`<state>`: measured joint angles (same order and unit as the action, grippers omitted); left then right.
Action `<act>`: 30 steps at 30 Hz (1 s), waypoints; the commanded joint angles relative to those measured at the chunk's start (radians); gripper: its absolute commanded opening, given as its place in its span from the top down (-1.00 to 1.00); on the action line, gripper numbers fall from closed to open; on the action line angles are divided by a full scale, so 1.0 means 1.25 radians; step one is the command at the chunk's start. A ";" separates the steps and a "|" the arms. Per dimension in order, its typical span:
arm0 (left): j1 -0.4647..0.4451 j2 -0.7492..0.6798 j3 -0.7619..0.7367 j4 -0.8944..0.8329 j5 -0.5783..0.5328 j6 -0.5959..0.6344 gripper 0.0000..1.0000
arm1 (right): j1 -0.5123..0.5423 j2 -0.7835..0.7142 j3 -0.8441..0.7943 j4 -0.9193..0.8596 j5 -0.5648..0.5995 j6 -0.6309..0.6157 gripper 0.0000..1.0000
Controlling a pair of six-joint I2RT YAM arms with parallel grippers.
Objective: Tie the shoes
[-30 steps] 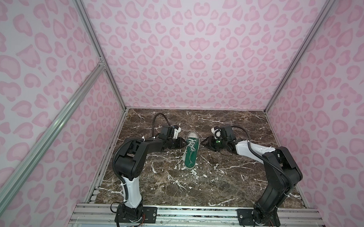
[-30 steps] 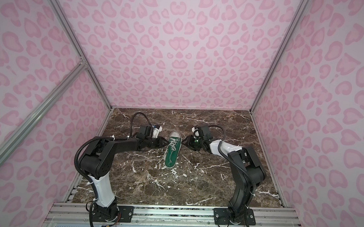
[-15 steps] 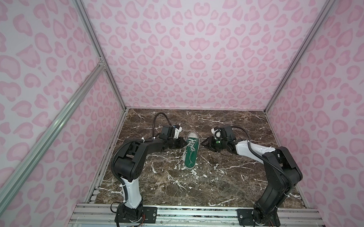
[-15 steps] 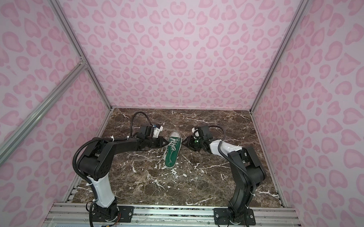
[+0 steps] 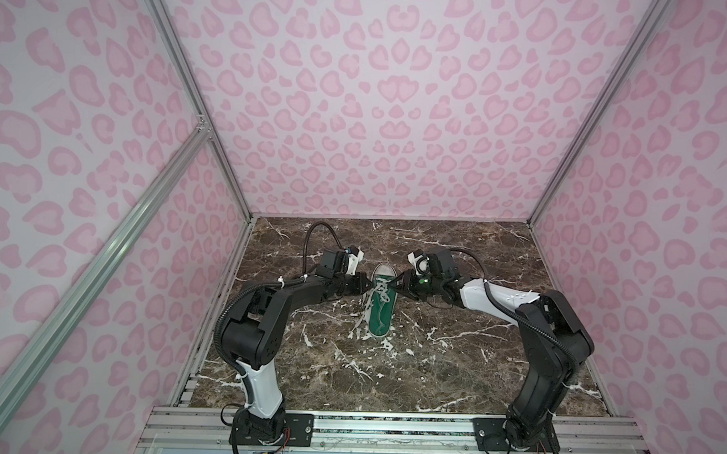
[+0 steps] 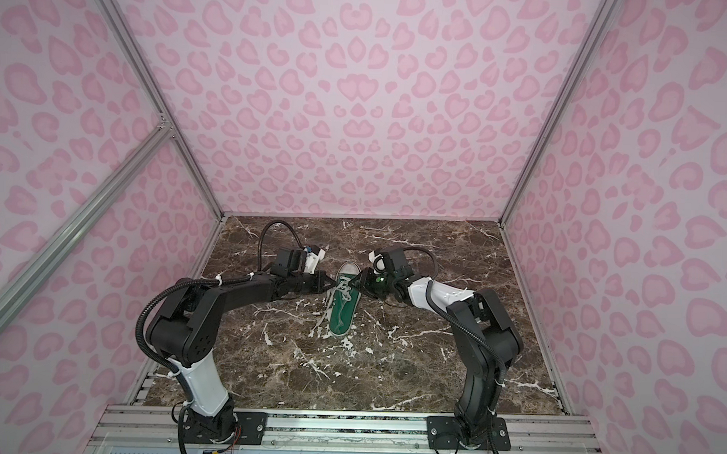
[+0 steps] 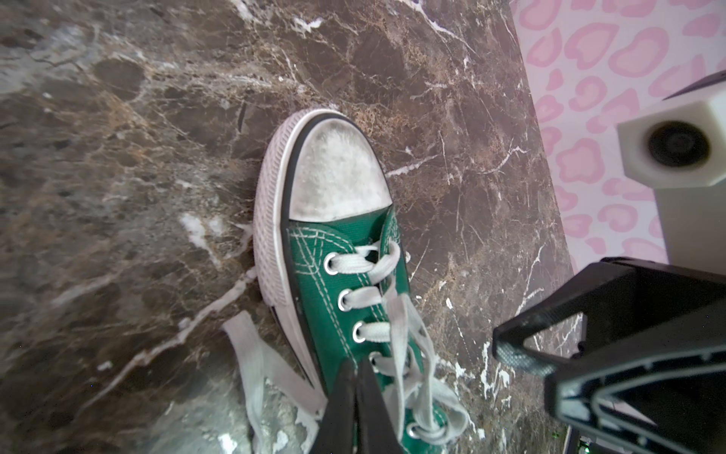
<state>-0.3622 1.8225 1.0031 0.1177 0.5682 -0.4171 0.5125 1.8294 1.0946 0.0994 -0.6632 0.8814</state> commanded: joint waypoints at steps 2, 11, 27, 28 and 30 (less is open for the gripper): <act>-0.003 -0.021 -0.001 -0.007 0.004 -0.001 0.87 | 0.011 0.036 0.017 0.085 -0.010 0.074 0.49; -0.012 -0.025 -0.002 -0.010 0.007 -0.003 0.87 | 0.039 0.090 0.035 0.185 -0.019 0.153 0.70; -0.014 -0.041 -0.004 -0.012 0.002 -0.007 0.88 | 0.042 0.121 0.009 0.122 0.035 0.142 0.72; -0.014 -0.044 -0.004 -0.015 0.000 -0.005 0.88 | 0.041 0.120 0.011 0.108 0.039 0.134 0.72; -0.015 -0.050 -0.006 -0.017 -0.001 -0.003 0.88 | 0.041 0.113 0.014 0.093 0.046 0.122 0.72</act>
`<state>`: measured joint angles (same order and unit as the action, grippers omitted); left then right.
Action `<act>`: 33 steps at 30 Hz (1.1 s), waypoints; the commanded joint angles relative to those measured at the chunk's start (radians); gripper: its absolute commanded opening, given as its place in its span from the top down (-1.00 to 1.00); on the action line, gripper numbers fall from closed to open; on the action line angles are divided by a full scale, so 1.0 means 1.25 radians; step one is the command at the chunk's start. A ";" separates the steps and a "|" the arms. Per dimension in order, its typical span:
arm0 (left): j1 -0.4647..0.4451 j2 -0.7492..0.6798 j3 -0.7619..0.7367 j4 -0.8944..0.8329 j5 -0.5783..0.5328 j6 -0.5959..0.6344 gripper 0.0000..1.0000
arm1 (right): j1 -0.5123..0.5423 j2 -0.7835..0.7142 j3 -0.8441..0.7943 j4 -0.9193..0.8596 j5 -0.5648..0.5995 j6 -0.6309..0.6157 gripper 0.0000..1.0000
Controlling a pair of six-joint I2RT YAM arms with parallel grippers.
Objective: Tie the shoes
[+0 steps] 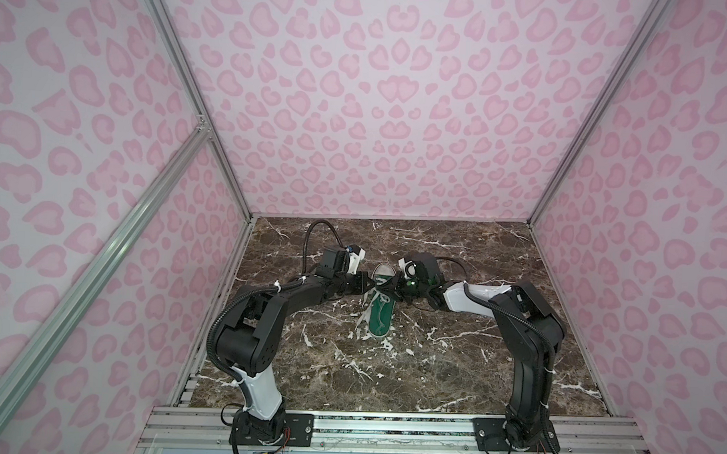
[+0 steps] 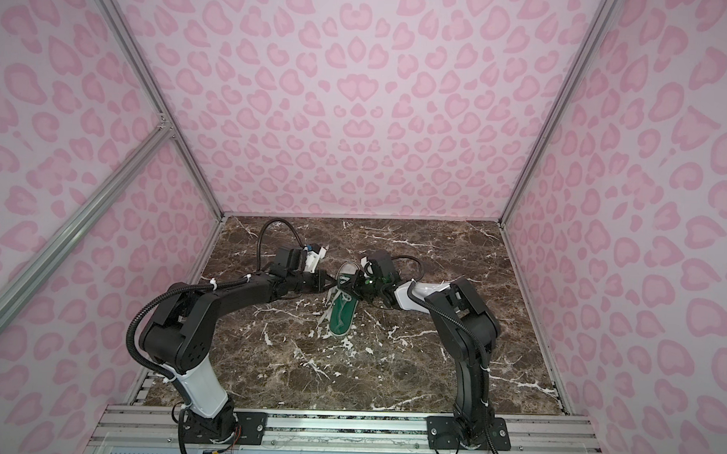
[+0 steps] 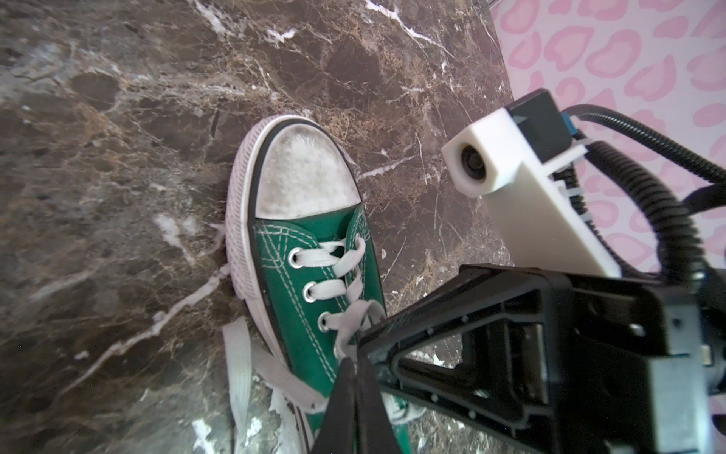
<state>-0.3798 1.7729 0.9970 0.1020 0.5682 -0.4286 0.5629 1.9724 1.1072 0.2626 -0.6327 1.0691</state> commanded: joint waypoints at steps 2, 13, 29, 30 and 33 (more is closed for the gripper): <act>-0.001 -0.016 -0.002 -0.009 -0.002 0.008 0.88 | -0.001 -0.009 0.005 -0.051 0.025 -0.037 0.72; -0.014 -0.033 -0.004 -0.033 -0.007 0.024 0.88 | -0.012 -0.047 -0.009 -0.037 0.010 -0.043 0.60; -0.037 -0.031 0.001 -0.045 -0.017 0.031 0.88 | -0.055 -0.114 -0.139 -0.006 -0.020 -0.068 0.63; -0.036 -0.030 0.002 -0.047 -0.018 0.032 0.89 | -0.052 -0.114 -0.142 0.002 -0.026 -0.070 0.59; -0.036 -0.028 0.006 -0.049 -0.018 0.034 0.88 | -0.044 -0.115 -0.128 -0.001 -0.035 -0.089 0.51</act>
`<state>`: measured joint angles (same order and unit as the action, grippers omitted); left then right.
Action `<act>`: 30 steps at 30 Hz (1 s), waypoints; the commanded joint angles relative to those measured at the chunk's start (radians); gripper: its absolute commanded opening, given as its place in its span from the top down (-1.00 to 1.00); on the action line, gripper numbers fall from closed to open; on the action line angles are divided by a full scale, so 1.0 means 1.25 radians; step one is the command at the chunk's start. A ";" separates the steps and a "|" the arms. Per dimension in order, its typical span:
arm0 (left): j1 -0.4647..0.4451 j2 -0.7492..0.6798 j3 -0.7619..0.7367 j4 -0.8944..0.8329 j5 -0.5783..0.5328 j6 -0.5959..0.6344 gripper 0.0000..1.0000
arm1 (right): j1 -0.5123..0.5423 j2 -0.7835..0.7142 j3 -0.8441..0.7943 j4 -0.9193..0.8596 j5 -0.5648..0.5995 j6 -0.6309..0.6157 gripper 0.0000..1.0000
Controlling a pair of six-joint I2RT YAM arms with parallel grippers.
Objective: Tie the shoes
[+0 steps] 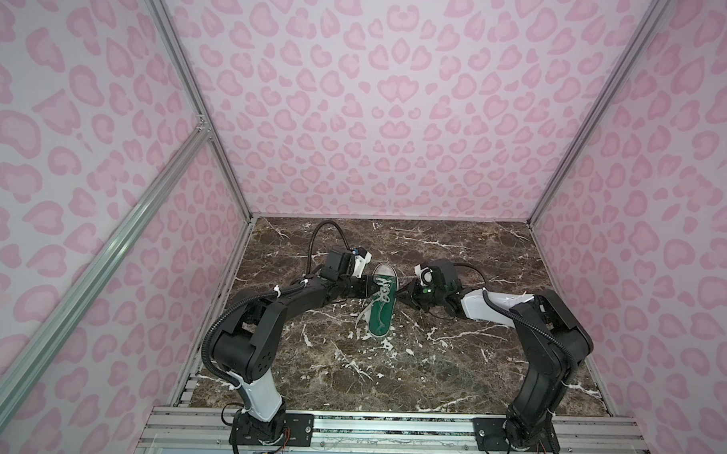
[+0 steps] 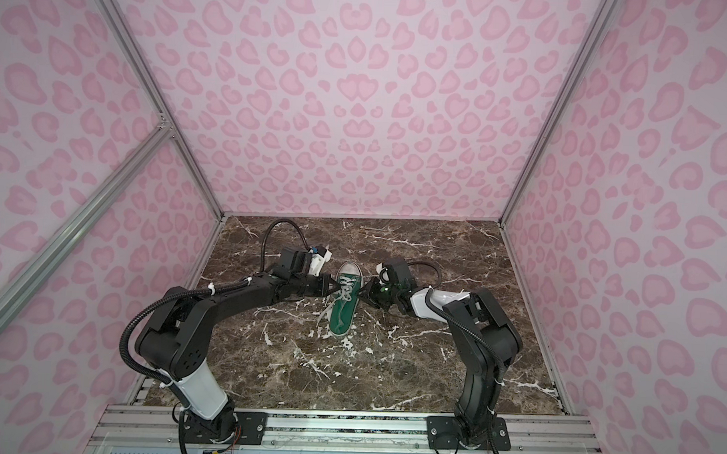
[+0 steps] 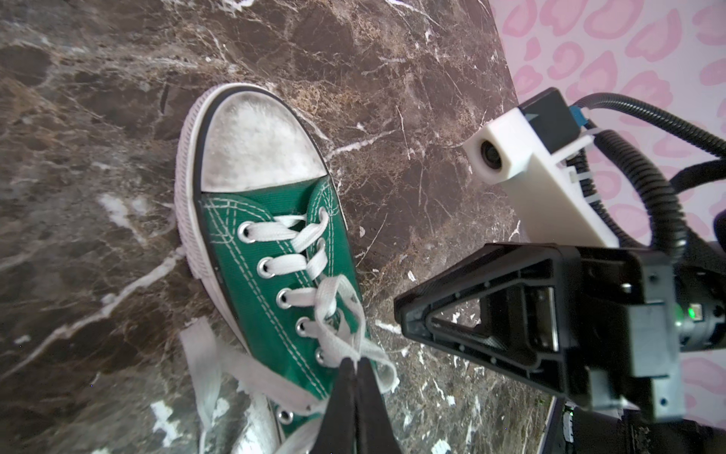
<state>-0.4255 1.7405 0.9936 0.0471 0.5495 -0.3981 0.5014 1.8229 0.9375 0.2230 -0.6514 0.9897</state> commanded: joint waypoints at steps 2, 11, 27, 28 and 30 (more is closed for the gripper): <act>0.000 -0.001 0.011 -0.008 -0.004 0.010 0.88 | 0.010 0.012 0.030 0.002 -0.024 -0.047 0.50; 0.002 0.004 0.022 -0.011 -0.005 0.008 0.88 | 0.018 0.055 0.082 -0.044 -0.033 -0.077 0.52; 0.001 0.007 0.025 -0.018 -0.007 0.010 0.89 | 0.020 0.066 0.083 -0.065 -0.036 -0.103 0.63; 0.002 0.007 0.025 -0.018 -0.007 0.011 0.88 | 0.021 0.068 0.084 -0.063 -0.037 -0.103 0.65; 0.001 0.007 0.027 -0.020 -0.007 0.012 0.88 | 0.021 0.067 0.085 -0.063 -0.037 -0.103 0.71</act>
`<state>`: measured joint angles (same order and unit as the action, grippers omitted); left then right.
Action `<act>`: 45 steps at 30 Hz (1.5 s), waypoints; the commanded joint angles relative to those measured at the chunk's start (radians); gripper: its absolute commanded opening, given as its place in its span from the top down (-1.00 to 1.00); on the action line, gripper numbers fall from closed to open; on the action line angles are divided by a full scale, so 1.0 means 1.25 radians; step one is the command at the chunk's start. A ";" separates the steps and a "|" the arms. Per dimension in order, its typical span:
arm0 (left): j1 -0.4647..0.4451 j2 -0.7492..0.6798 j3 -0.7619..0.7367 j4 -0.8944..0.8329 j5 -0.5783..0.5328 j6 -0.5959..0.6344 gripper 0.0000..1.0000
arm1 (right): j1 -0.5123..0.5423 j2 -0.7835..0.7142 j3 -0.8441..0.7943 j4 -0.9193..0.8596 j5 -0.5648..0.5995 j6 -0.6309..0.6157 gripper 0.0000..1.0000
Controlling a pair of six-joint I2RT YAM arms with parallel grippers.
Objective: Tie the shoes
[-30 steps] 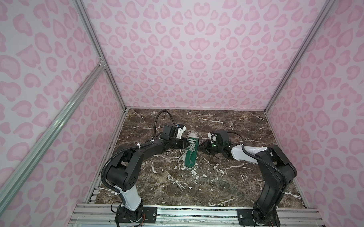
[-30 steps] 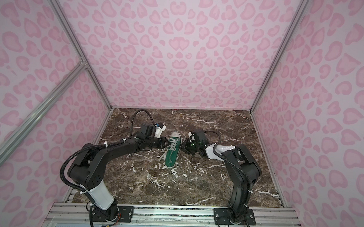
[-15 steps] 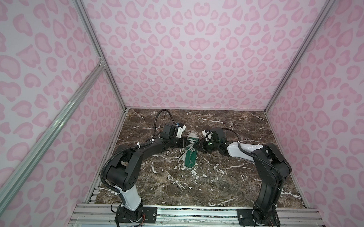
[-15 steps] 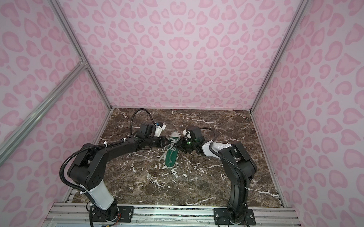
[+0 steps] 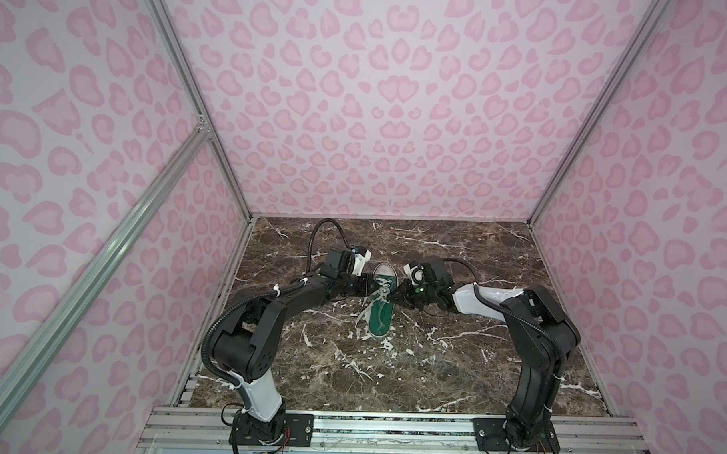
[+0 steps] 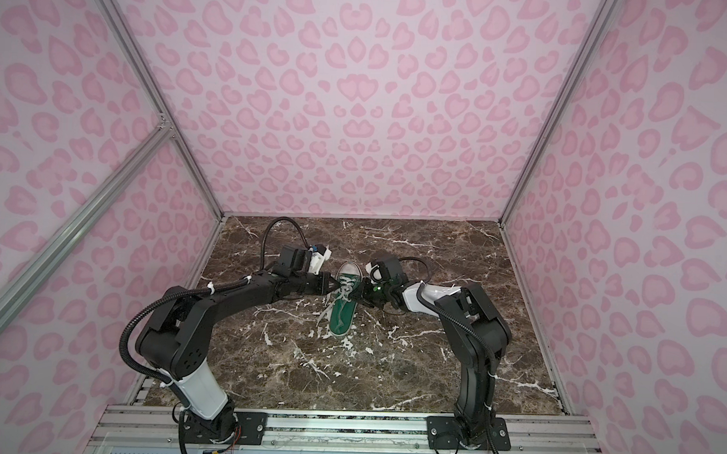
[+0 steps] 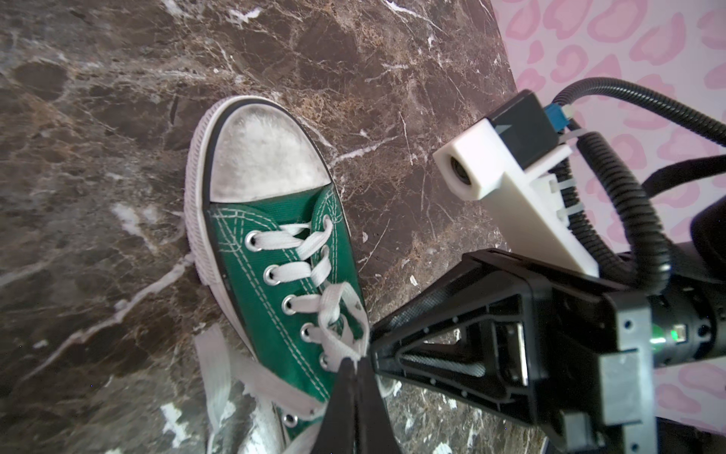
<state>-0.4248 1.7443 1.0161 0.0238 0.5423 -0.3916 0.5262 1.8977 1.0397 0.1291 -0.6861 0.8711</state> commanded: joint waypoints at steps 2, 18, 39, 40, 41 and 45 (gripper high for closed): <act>0.001 0.003 0.008 -0.001 -0.001 0.008 0.88 | 0.002 0.006 0.003 0.012 -0.011 -0.008 0.79; -0.002 0.005 0.016 -0.015 -0.005 0.017 0.89 | -0.006 -0.048 -0.051 0.042 0.036 0.027 1.00; -0.025 0.010 0.011 -0.012 -0.003 0.004 0.90 | -0.010 -0.022 -0.108 0.283 -0.051 0.159 0.86; -0.026 0.010 0.010 -0.012 -0.003 0.002 0.91 | -0.010 -0.020 -0.112 0.296 -0.055 0.167 0.86; -0.028 0.012 0.009 -0.010 -0.002 -0.001 0.91 | -0.011 -0.018 -0.116 0.316 -0.061 0.177 0.83; -0.038 0.019 0.006 0.003 0.002 -0.013 0.91 | -0.011 -0.015 -0.131 0.363 -0.067 0.201 0.66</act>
<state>-0.4675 1.7599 1.0248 0.0051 0.5388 -0.3931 0.5125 1.8698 0.8860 0.5049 -0.7532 1.0901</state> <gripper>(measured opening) 0.050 0.166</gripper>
